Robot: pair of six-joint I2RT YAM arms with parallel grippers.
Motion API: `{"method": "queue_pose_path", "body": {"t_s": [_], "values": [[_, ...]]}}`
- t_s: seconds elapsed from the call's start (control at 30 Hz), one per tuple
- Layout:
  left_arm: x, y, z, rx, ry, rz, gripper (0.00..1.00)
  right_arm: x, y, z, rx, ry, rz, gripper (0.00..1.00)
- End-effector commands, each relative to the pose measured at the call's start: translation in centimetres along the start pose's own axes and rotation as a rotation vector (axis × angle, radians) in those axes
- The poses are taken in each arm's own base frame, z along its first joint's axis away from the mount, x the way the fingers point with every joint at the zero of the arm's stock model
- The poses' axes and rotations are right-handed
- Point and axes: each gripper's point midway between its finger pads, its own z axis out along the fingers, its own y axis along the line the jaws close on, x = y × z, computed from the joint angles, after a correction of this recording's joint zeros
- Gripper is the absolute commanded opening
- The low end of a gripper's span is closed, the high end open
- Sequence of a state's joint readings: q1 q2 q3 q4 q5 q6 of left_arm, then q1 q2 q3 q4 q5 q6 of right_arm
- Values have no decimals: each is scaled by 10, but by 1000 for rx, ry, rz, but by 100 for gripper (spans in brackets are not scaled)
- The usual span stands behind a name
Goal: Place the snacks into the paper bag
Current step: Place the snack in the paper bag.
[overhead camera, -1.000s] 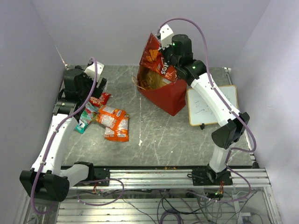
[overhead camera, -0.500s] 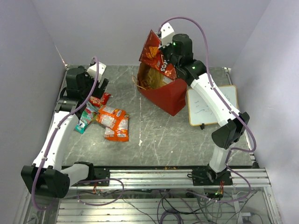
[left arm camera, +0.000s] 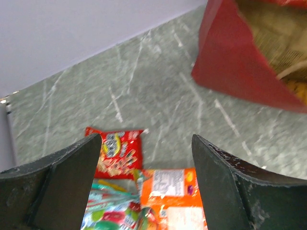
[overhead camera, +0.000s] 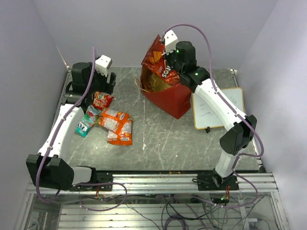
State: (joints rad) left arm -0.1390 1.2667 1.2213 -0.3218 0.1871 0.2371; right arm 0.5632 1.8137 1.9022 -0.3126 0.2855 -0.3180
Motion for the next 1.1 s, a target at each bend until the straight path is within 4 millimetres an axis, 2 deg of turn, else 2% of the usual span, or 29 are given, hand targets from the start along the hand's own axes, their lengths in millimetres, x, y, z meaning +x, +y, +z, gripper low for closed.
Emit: {"method": "queue_pose_path", "body": {"t_s": [0.0, 0.17, 0.33, 0.5, 0.77, 1.07], "values": [[-50, -12, 9, 94, -160, -128, 86, -25, -19, -19, 56, -82, 26, 0], [-75, -17, 25, 145, -225, -261, 85, -14, -18, -21, 53, -56, 10, 0], [-84, -27, 51, 192, -229, -342, 85, -3, -16, -26, 41, -15, -15, 0], [-83, -48, 74, 247, -210, -345, 86, 5, -18, -34, 44, 3, -22, 0], [-80, -90, 105, 316, -166, -285, 86, 5, -20, -38, 48, 12, -17, 0], [-67, -115, 138, 365, -93, -299, 76, 5, -20, -46, 33, 19, -22, 0]]}}
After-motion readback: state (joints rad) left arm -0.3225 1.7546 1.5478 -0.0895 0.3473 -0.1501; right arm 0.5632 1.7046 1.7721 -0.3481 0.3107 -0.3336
